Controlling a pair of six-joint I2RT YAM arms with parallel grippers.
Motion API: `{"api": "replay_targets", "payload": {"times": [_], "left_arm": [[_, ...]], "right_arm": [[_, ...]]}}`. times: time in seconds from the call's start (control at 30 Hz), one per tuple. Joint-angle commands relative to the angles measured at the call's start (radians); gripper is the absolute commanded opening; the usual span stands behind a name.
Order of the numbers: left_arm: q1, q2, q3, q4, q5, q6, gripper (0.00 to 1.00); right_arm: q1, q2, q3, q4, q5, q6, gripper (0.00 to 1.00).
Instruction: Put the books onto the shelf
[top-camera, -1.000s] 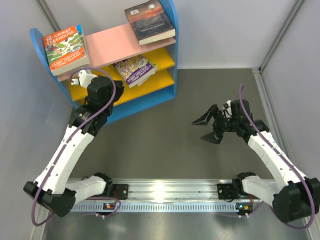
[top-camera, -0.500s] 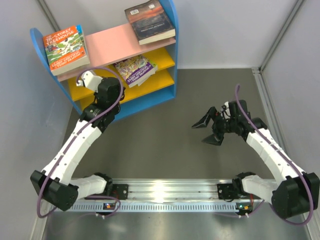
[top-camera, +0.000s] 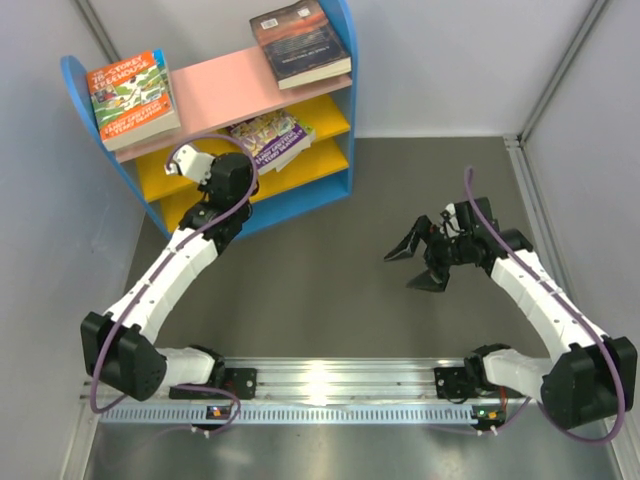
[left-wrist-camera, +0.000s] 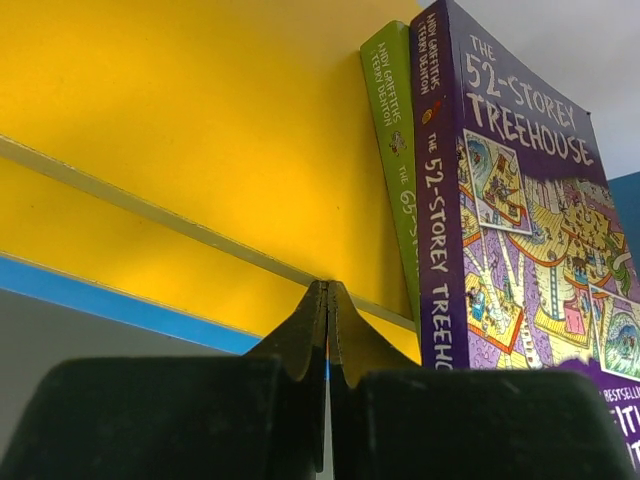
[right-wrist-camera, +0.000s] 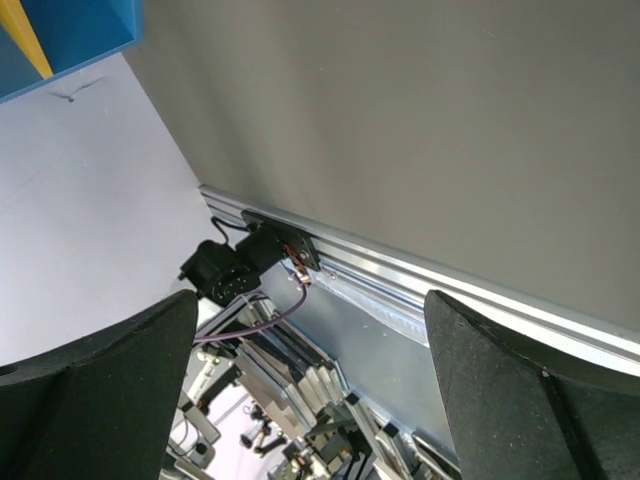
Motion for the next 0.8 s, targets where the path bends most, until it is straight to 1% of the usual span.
{"api": "replay_targets", "payload": {"times": [0.0, 0.1, 0.5, 0.67, 0.77], "left_arm": [[0.025, 0.051, 0.014, 0.121, -0.008, -0.019, 0.0], [0.03, 0.08, 0.032, 0.139, 0.017, -0.019, 0.0], [0.028, 0.33, 0.238, 0.194, 0.173, -0.009, 0.0], [0.027, 0.367, 0.302, 0.193, 0.192, 0.003, 0.0], [0.027, 0.345, 0.316, 0.15, 0.181, 0.002, 0.03]], "right_arm": [[-0.003, 0.014, 0.062, -0.021, 0.006, -0.032, 0.94], [-0.006, 0.023, 0.064, -0.021, 0.008, -0.034, 0.93], [-0.028, 0.041, 0.068, -0.021, 0.009, -0.041, 0.93], [-0.032, 0.046, 0.076, -0.018, 0.008, -0.046, 0.93], [-0.034, 0.049, 0.086, -0.019, 0.011, -0.054, 0.93]]}}
